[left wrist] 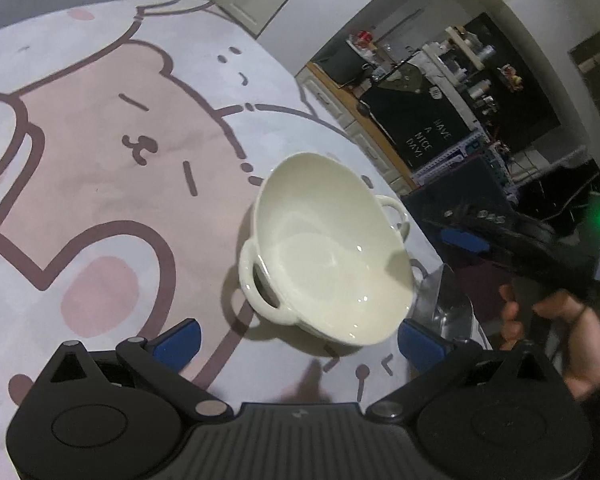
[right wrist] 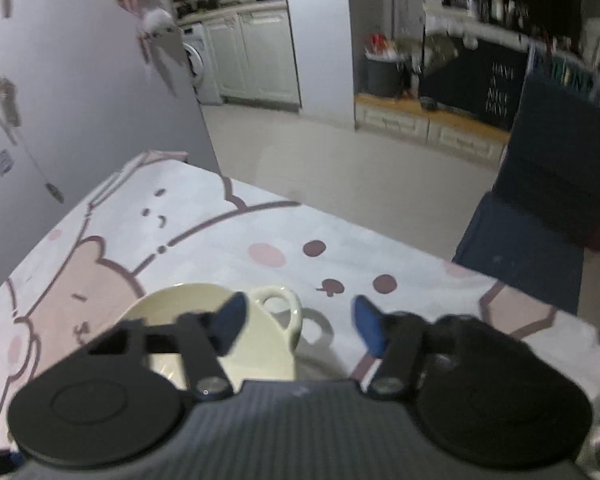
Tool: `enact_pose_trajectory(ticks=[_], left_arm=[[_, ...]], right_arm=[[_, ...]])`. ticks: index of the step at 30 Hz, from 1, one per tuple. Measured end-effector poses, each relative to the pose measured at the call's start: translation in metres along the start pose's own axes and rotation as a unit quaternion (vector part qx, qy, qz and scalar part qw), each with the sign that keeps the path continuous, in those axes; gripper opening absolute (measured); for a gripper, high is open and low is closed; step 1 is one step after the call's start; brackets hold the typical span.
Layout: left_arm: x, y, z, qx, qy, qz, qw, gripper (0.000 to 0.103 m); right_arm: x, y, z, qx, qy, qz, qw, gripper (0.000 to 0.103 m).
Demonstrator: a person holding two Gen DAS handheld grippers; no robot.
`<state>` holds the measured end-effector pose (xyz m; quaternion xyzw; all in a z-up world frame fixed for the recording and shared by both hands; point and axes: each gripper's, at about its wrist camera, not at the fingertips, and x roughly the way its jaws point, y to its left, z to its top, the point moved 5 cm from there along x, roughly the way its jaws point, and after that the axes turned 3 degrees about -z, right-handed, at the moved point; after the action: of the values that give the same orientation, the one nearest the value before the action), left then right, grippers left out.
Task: Organize plates and bowls
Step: 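Move the right gripper to a cream bowl handle and grasp it, then grasp the cream bowl's other handle with the left gripper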
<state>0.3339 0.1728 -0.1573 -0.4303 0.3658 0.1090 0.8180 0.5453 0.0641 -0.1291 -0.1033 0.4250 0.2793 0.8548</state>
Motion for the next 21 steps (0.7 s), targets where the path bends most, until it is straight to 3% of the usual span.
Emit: enact_pose_trajectory(ticks=[3, 7, 8, 9, 12, 18, 21], left_arm=[[0.003, 0.003, 0.005, 0.0, -0.002, -0.001, 1.0, 0.103], [0.009, 0.006, 0.008, 0.008, -0.009, 0.001, 0.9999, 0.103], [0.011, 0.007, 0.009, 0.008, -0.009, -0.001, 0.9999, 0.103], [0.012, 0.008, 0.009, 0.008, -0.009, -0.002, 0.9999, 0.103], [0.015, 0.01, 0.011, 0.006, -0.007, -0.002, 1.0, 0.103], [0.017, 0.012, 0.019, 0.032, -0.012, 0.001, 0.9994, 0.097], [0.017, 0.012, 0.025, 0.062, -0.02, 0.006, 0.9979, 0.089]], right_arm=[[0.029, -0.002, 0.006, 0.0, 0.026, -0.002, 1.0, 0.038], [0.051, -0.004, 0.012, 0.008, 0.04, 0.007, 0.999, 0.036], [0.055, -0.004, 0.012, 0.007, 0.042, 0.007, 0.999, 0.033], [0.057, -0.005, 0.01, 0.008, 0.044, 0.01, 0.999, 0.023], [0.058, -0.004, 0.008, 0.018, 0.041, 0.022, 0.999, 0.013], [0.034, -0.008, -0.024, 0.038, 0.039, 0.019, 0.998, 0.011], [0.016, -0.017, -0.05, 0.056, 0.041, 0.027, 0.997, 0.012]])
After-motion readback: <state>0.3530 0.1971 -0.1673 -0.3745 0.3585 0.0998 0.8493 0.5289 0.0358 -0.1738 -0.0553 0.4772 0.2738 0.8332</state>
